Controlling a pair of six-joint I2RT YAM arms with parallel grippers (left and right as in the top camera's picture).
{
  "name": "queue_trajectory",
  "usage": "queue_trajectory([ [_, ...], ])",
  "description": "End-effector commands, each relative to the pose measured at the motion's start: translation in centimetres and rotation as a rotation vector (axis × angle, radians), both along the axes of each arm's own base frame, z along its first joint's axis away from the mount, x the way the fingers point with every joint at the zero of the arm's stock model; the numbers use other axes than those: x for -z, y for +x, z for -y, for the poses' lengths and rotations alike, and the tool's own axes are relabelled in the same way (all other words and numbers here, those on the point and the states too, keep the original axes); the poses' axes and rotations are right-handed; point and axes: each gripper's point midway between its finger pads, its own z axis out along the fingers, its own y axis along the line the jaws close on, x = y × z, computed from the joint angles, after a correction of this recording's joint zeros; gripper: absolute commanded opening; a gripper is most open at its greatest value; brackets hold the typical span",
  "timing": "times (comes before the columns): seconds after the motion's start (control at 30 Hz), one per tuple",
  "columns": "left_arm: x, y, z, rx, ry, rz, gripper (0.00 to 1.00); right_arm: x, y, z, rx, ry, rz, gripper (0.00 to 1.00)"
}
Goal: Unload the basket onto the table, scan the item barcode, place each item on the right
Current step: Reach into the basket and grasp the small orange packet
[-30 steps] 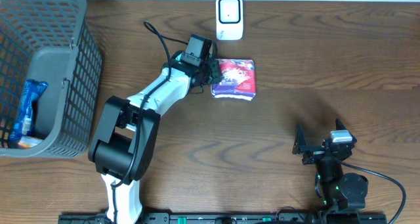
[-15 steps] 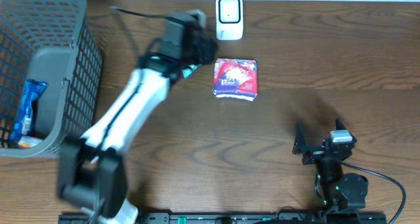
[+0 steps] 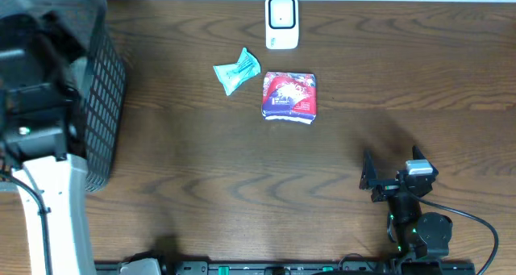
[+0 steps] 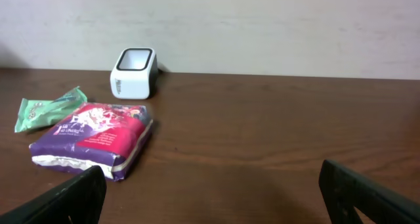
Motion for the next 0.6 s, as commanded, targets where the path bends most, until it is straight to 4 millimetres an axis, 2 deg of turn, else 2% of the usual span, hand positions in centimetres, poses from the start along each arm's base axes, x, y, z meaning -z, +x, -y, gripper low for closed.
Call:
queue_trajectory([
  [0.0,5.2,-3.6,-7.4,-0.280,0.024,-0.232,0.55,0.1,0.0,0.1,0.005,0.010,-0.001,0.99],
  [0.13,10.4,-6.7,-11.0,-0.460,-0.091,-0.377,0.54,0.1,0.0,0.1,0.006,0.010,-0.001,0.99],
  [0.23,13.9,-8.7,-13.0,-0.577,-0.171,-0.464,0.54,0.1,0.0,0.1,0.006,0.010,-0.001,0.99],
  [0.4,18.9,-10.3,-14.4,-0.659,-0.261,-0.602,0.54,0.1,0.0,0.1,0.006,0.010,-0.001,0.99],
  [0.57,23.2,-12.0,-14.4,-0.735,-0.356,-0.722,0.54,0.1,0.0,0.1,0.005,0.010,-0.001,0.99],
])
